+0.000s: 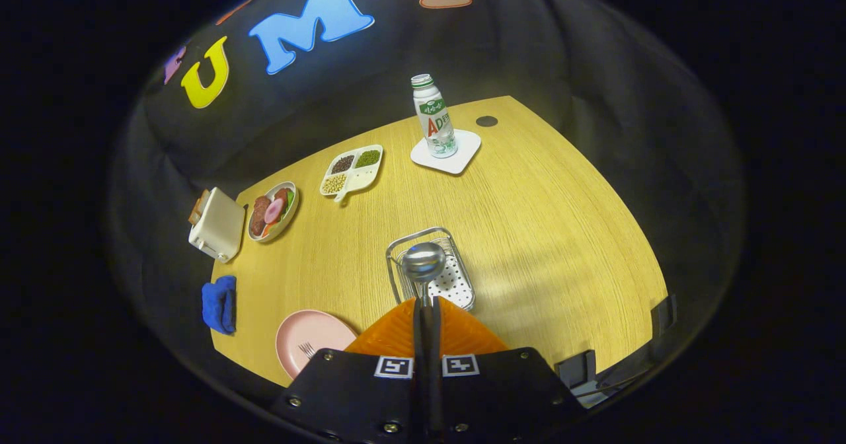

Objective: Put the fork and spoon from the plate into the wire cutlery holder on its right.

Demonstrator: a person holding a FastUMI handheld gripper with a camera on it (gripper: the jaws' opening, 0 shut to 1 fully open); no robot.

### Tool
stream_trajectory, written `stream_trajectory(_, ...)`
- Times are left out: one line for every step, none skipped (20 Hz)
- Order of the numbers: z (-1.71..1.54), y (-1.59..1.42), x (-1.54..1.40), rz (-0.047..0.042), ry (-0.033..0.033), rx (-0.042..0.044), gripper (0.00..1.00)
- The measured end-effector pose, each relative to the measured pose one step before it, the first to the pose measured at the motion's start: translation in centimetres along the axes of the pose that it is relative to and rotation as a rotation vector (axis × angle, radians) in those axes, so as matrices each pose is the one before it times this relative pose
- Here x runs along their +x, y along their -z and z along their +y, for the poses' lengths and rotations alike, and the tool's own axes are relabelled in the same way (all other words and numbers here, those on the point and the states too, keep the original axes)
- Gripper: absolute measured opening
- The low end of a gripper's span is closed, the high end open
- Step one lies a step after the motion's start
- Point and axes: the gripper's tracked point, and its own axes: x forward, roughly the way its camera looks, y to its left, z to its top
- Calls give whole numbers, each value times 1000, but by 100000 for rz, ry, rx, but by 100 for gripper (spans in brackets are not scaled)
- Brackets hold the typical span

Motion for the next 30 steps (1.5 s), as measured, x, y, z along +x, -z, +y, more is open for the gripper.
stream_trajectory(-78,40,166,630,766,-106,2)
stream_trajectory(-56,-27,129,643,542,52,2)
stream_trajectory(-45,50,108,580,295,279,2)
stream_trajectory(22,-122,2,177,12,450,2)
stream_trajectory(-70,-85,150,-112,210,452,2)
stream_trajectory(-84,-142,30,45,205,197,2)
stream_trajectory(-58,-39,-103,-72,309,-155,2)
stream_trajectory(-2,-106,-60,-135,-56,-218,4)
stream_trajectory(62,-230,-153,-679,-43,-301,4)
stream_trajectory(83,-264,-131,-940,-399,-170,9)
stream_trajectory(162,-466,-163,-1543,-750,161,10)
stream_trajectory(156,-420,-224,-1173,235,276,17)
stream_trajectory(-78,-111,-158,-883,-145,-406,23)
stream_trajectory(35,-211,-199,-466,159,-814,31)
stream_trajectory(-7,-157,-139,-363,-2,-847,31)
stream_trajectory(153,-167,-268,-443,-317,-482,31)
stream_trajectory(252,-7,-190,-164,-668,-283,31)
stream_trajectory(353,42,-132,-111,-619,-125,31)
stream_trajectory(185,-7,-142,-60,-595,-126,31)
stream_trajectory(268,-31,-156,-229,-618,-170,31)
stream_trajectory(313,-18,-184,-333,-640,-145,31)
stream_trajectory(387,-117,-212,-508,-749,-302,31)
stream_trajectory(403,-62,-137,-515,-727,-540,31)
stream_trajectory(324,-105,-200,-447,-646,-787,31)
stream_trajectory(372,-78,-133,-188,-756,-916,31)
stream_trajectory(478,-116,-289,-478,-699,-810,31)
stream_trajectory(404,-178,-104,-708,-622,-826,31)
stream_trajectory(454,-109,-320,-682,-710,-725,31)
stream_trajectory(497,-37,-157,-605,-836,-616,31)
stream_trajectory(687,47,-214,-354,-1157,-492,31)
